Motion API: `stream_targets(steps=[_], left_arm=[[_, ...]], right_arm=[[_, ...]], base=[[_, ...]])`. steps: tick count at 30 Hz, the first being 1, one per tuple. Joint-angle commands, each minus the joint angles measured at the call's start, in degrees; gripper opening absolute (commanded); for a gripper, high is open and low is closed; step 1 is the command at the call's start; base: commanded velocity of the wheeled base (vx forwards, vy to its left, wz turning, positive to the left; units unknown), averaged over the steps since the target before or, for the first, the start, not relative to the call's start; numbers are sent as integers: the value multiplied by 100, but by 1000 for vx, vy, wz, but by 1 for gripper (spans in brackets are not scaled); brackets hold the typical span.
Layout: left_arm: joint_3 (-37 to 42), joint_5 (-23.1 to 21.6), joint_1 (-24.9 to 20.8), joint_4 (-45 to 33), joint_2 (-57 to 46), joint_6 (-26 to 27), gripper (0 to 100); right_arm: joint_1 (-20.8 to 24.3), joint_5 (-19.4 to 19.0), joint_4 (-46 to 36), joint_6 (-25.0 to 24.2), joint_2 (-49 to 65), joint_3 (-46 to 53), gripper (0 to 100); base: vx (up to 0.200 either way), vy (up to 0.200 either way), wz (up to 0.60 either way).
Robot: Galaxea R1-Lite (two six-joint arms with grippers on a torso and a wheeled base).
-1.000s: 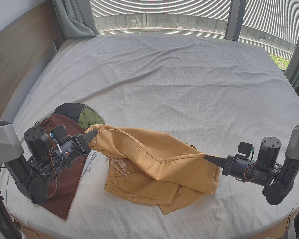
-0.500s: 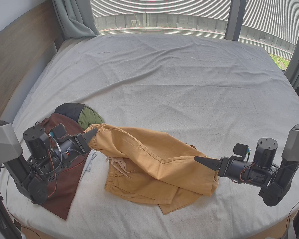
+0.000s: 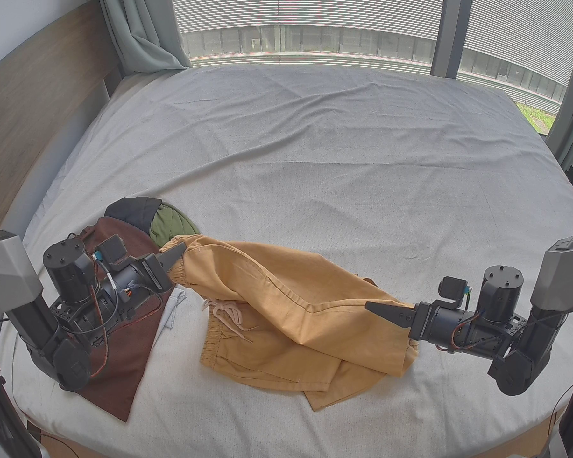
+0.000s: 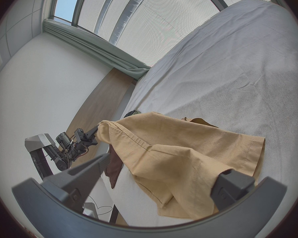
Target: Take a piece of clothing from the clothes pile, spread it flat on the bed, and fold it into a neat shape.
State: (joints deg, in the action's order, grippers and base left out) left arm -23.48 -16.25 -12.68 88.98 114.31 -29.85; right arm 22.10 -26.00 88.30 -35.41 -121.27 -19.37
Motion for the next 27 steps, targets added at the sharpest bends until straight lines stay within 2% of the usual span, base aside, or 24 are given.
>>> stream_targets(steps=[1, 12, 27], left_arm=[[-8, -1, 2, 14, -5, -3, 0], [-16, -10, 2, 14, -23, -12, 0], [-78, -528, 99, 14, -427, 6, 0]], right_arm=[[-30, -1, 3, -1, -28, -5, 0], [-66, -1, 3, -1, 86, 12, 0], [-13, -10, -5, 8, 991, 56, 0]], base=[[0, 0, 0], [0, 0, 0], [0, 0, 0]])
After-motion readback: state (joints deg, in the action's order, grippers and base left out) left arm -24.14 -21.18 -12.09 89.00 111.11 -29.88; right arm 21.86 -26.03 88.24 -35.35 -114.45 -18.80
